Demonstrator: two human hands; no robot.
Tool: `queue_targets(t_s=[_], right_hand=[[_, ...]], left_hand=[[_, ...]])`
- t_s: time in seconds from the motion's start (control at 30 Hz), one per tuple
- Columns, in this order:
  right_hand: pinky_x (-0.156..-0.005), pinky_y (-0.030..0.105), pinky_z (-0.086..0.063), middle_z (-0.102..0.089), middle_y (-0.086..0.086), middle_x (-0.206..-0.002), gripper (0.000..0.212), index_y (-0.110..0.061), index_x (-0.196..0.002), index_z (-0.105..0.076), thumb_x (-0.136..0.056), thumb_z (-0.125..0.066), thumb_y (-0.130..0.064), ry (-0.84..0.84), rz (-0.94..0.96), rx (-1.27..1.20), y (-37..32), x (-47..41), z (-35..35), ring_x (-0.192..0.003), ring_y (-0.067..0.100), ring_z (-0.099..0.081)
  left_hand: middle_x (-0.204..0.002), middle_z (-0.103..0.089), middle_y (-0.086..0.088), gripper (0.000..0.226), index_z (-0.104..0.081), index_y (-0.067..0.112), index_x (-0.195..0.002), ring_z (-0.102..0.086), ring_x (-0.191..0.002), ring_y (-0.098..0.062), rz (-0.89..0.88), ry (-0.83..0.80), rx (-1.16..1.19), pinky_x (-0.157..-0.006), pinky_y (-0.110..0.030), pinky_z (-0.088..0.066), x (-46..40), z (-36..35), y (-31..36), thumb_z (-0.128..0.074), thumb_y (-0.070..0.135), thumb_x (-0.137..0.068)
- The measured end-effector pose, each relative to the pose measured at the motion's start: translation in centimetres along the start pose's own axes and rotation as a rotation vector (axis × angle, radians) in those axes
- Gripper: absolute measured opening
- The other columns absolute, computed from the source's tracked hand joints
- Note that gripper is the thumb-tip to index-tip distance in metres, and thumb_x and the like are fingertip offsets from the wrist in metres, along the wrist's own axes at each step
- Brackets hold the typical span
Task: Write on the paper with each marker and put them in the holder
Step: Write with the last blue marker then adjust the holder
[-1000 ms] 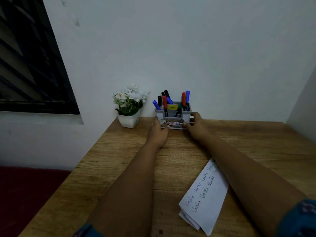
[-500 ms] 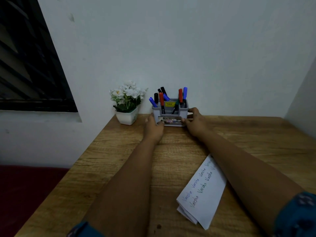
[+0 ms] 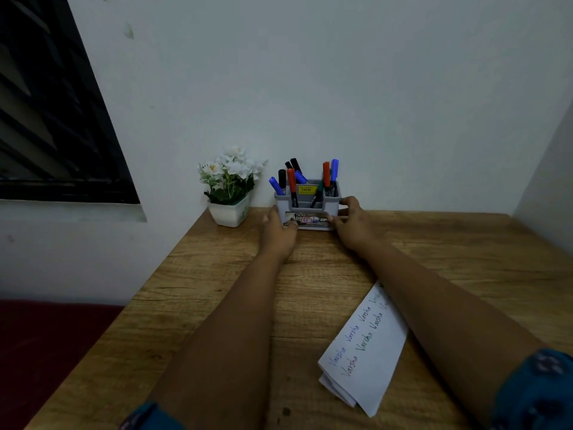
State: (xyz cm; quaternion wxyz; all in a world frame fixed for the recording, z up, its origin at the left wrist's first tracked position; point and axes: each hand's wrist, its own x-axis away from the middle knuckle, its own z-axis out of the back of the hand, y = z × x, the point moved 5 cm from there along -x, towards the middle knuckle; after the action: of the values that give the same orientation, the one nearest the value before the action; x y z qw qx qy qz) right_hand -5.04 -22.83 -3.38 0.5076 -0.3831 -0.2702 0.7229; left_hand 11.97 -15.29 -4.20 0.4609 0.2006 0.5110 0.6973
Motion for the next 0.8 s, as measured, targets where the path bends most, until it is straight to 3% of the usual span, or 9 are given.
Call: queue_targets(t_s=[0.17, 0.37, 0.6, 0.8], right_hand=[[-0.089, 0.041, -0.053, -0.060, 0.014, -0.129, 0.045, -0.016, -0.134, -0.040, -0.095, -0.061, -0.026, -0.001, 0.006, -0.005, -0.08, 0.09, 0.06, -0.111, 0.027, -0.059], [-0.079, 0.032, -0.048, -0.060, 0.014, -0.129, 0.045, -0.016, -0.133, -0.041, -0.095, -0.061, -0.026, 0.006, 0.021, -0.006, 0.00, 0.15, 0.08, -0.109, 0.024, -0.059], [-0.090, 0.041, -0.053, -0.059, 0.015, -0.131, 0.045, -0.017, -0.134, -0.040, -0.095, -0.061, -0.026, -0.009, 0.009, -0.015, 0.08, 0.11, 0.04, -0.114, 0.028, -0.059], [-0.086, 0.038, -0.050, -0.059, 0.015, -0.130, 0.044, -0.017, -0.134, -0.039, -0.096, -0.059, -0.026, -0.004, 0.026, -0.005, 0.04, 0.06, -0.18, -0.114, 0.028, -0.058]], left_hand=[[-0.149, -0.035, -0.011, 0.058, -0.034, 0.011, -0.148, -0.041, -0.133, -0.029, 0.001, -0.005, -0.014, -0.109, -0.045, -0.039, -0.07, 0.00, -0.04, -0.057, 0.021, -0.095], [-0.144, -0.041, -0.011, 0.052, -0.042, 0.012, -0.143, -0.046, -0.127, -0.028, -0.013, 0.017, 0.008, -0.106, -0.042, -0.041, 0.13, 0.23, 0.00, -0.058, 0.020, -0.094], [-0.141, -0.044, -0.010, 0.050, -0.044, 0.012, -0.142, -0.047, -0.126, -0.028, -0.025, 0.016, 0.017, -0.105, -0.043, -0.042, 0.32, 0.20, 0.16, -0.057, 0.018, -0.095], [-0.141, -0.044, -0.011, 0.048, -0.044, 0.011, -0.142, -0.047, -0.126, -0.028, -0.038, 0.022, 0.004, -0.106, -0.040, -0.041, 0.44, 0.21, 0.34, -0.056, 0.018, -0.095]])
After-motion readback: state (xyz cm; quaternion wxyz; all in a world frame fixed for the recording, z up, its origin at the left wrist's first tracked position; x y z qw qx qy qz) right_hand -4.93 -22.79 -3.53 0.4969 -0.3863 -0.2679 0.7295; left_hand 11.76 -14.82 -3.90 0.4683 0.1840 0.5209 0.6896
